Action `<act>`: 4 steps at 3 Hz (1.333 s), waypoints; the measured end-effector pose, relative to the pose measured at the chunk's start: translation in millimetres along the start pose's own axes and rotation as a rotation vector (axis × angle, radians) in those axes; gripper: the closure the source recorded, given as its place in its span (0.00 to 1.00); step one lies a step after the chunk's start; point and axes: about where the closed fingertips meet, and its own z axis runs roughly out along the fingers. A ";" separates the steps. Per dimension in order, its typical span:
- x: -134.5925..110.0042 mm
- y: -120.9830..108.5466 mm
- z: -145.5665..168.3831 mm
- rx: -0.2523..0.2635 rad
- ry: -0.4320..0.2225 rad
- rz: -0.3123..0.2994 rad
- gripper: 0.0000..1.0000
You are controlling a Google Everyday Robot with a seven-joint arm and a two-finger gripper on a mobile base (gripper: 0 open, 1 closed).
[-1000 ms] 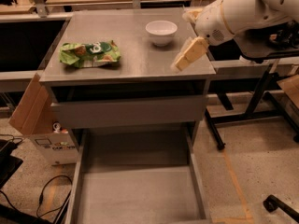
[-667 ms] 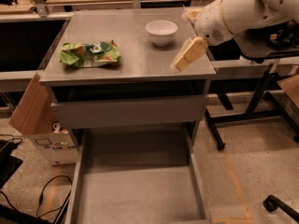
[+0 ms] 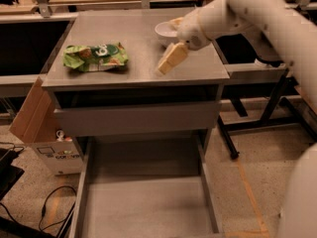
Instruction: Place green rice chip bag into middle drawer
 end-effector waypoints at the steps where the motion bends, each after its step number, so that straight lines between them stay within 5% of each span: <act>1: -9.2 -21.1 64.7 -0.027 -0.033 0.020 0.00; 2: -28.0 -43.3 120.9 -0.037 -0.093 0.049 0.00; 3: -50.4 -49.6 145.4 -0.047 -0.130 0.060 0.00; 4: -84.0 -37.6 180.7 -0.084 -0.169 0.093 0.00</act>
Offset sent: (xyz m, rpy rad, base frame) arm 0.1197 0.1253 -0.0437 0.1519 0.0406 0.0233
